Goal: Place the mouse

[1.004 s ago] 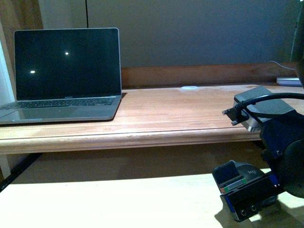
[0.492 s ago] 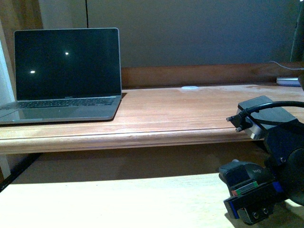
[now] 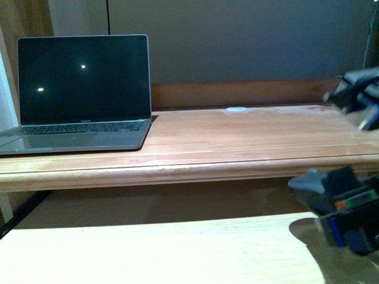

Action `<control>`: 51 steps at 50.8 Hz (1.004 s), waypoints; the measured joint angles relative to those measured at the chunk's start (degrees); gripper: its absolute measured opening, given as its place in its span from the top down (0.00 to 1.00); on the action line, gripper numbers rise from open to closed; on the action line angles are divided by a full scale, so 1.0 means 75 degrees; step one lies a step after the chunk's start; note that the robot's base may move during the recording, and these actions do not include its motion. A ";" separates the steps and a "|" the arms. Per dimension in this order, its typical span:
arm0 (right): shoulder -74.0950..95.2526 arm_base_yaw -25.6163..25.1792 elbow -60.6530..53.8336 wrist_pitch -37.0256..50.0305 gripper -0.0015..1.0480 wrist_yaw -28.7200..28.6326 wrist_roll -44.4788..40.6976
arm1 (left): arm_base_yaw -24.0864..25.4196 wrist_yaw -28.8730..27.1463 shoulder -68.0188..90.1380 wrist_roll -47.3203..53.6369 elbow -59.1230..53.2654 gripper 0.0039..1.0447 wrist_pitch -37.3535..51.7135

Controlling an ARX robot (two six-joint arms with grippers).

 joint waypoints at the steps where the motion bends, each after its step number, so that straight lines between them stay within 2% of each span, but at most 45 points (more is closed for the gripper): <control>1: -0.0181 0.0009 0.0035 -0.0137 0.47 -0.0052 0.0000 | 0.0000 0.0000 0.0000 0.0000 0.0000 0.35 0.0000; 9: -0.0420 0.0128 0.0752 -0.0533 0.47 -0.0076 0.0015 | 0.0000 0.0000 0.0000 0.0000 0.0000 0.17 0.0000; 13: 0.0143 0.0283 0.1734 -0.0589 0.47 0.0189 0.0090 | 0.0000 0.0000 0.0000 0.0009 0.0000 0.06 0.0000; 32: 0.3628 0.0778 0.5948 -0.1740 0.47 0.1510 0.0903 | 0.0000 0.0000 0.0000 0.0012 0.0000 0.07 0.0000; 42: 0.4913 0.0944 0.7160 -0.2189 0.47 0.1993 0.1241 | 0.0000 0.0000 0.0000 0.0015 0.0000 0.07 0.0000; 51: 0.5505 0.1064 0.7609 -0.2189 0.47 0.2235 0.1582 | 0.0000 0.0000 0.0000 0.0012 0.0000 0.07 0.0000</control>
